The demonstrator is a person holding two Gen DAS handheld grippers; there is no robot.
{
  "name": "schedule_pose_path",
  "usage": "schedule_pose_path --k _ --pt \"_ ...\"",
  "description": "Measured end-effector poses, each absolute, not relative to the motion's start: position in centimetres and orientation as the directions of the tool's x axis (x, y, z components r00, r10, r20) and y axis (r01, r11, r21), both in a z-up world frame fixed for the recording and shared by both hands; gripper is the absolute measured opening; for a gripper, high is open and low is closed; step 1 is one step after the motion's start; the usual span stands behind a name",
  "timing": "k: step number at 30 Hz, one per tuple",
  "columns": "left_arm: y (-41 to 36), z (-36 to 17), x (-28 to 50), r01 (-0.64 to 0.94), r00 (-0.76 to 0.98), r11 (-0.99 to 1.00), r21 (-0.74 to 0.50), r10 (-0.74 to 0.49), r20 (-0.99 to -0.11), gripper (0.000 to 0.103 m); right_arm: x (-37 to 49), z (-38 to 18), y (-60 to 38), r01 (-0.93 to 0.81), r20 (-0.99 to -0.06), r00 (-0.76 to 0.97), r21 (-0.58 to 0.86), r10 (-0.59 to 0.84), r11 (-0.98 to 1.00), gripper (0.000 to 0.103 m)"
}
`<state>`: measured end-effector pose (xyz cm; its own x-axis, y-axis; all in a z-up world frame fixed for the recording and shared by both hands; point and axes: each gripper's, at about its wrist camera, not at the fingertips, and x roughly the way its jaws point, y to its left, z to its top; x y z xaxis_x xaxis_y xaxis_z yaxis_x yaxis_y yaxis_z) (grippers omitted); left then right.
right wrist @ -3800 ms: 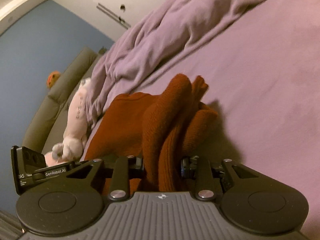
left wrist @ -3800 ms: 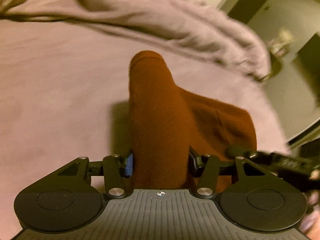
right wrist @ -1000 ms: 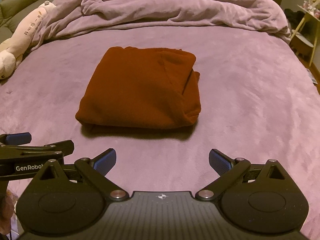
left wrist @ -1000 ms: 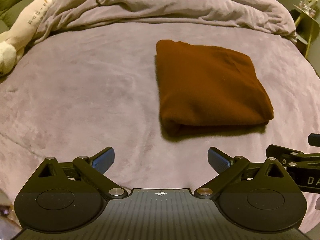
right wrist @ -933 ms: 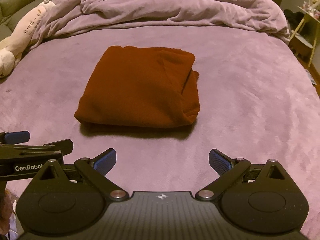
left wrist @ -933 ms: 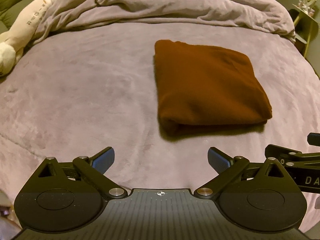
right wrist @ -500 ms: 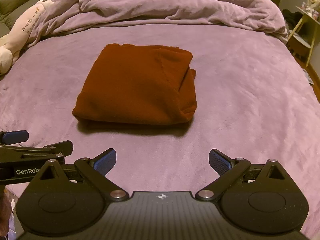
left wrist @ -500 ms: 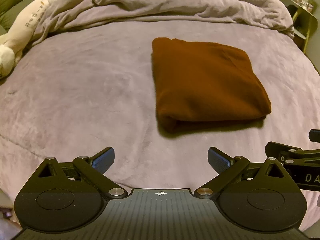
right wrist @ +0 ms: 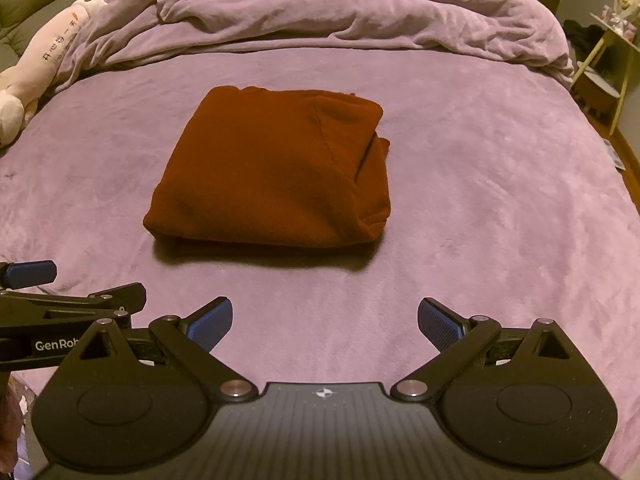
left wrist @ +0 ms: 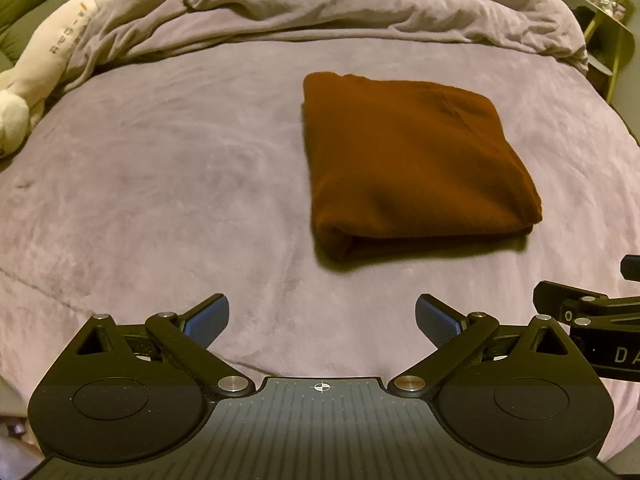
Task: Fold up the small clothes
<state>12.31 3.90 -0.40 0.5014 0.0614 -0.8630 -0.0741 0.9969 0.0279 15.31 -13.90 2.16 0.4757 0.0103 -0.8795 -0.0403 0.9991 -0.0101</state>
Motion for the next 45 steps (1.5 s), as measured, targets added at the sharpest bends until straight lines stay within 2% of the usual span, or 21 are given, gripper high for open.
schedule_pose_path --k 45 --pt "3.55 -0.43 11.93 -0.071 0.497 0.997 0.035 0.065 -0.865 0.102 14.90 2.33 -14.01 -0.038 -0.877 0.480 0.001 0.019 0.999 0.099"
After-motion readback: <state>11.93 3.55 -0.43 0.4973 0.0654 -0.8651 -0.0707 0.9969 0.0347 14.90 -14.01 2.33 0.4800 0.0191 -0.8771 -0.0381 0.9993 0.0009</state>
